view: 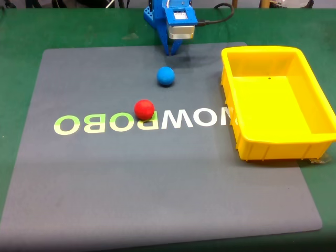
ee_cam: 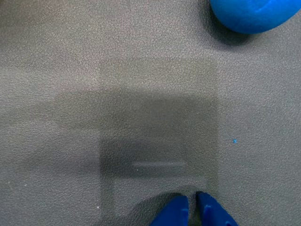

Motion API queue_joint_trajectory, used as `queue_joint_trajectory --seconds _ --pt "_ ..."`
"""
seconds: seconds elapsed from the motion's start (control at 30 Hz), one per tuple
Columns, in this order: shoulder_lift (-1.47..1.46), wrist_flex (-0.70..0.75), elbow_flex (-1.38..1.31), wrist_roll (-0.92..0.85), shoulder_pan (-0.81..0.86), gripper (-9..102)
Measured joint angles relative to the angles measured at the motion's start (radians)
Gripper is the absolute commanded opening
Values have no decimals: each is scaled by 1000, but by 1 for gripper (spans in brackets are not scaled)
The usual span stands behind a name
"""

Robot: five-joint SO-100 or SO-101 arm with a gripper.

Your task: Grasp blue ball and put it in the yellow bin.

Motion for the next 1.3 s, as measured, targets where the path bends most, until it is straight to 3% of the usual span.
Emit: queue_joint_trajectory --seconds 0.47,0.6,0.73,1.07,1.3 --pt "0 -3 0 -17 -3 0" --pt "0 -3 0 -12 -3 19" --pt "0 -28 0 -35 63 28" --pt "-18 -89 -60 -140 196 29" --pt "-371 -252 -275 -87 160 29"
